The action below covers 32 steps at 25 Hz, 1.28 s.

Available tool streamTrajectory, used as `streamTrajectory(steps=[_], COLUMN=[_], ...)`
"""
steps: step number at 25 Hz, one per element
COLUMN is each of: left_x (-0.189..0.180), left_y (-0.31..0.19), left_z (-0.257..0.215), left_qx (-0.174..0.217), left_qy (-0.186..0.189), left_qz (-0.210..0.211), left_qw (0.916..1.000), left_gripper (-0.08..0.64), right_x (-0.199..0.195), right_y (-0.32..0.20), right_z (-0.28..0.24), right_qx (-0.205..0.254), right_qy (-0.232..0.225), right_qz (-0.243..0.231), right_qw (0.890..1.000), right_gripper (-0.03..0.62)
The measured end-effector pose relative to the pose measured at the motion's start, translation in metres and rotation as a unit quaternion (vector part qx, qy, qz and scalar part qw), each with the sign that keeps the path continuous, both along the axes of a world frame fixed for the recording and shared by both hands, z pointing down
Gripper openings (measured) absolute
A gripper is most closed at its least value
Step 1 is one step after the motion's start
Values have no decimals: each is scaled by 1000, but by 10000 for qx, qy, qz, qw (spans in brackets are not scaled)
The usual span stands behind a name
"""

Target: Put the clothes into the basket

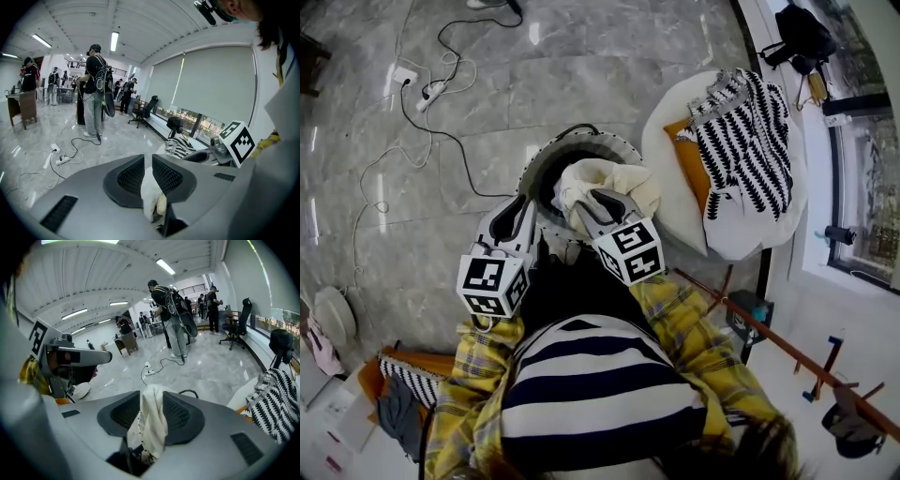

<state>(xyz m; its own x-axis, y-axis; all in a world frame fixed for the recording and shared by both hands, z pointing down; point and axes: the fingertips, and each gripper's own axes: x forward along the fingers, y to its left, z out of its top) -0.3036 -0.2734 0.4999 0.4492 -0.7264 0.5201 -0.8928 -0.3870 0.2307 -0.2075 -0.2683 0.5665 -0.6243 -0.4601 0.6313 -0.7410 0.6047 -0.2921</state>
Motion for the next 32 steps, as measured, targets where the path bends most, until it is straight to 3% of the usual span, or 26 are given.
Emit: streamTrajectory(steps=[2, 12, 23, 32], left_x=[-1, 1, 11, 26], left_y=[-2, -6, -7, -8], left_z=[2, 3, -3, -22], left_qx=[-29, -34, 68, 279], left_qy=[-2, 47, 97, 346], left_qz=[27, 200, 413, 581], left_qw=[10000, 9998, 9991, 9973], left_gripper=[58, 58, 58, 58], right_x=[-1, 16, 39, 77], right_y=[-2, -8, -2, 4], right_z=[-2, -13, -36, -66], right_qx=[123, 237, 422, 666], right_qy=[73, -49, -112, -225], right_qz=[-5, 495, 1080, 1827], right_qw=[9999, 9985, 9932, 9807], right_gripper=[172, 169, 97, 54])
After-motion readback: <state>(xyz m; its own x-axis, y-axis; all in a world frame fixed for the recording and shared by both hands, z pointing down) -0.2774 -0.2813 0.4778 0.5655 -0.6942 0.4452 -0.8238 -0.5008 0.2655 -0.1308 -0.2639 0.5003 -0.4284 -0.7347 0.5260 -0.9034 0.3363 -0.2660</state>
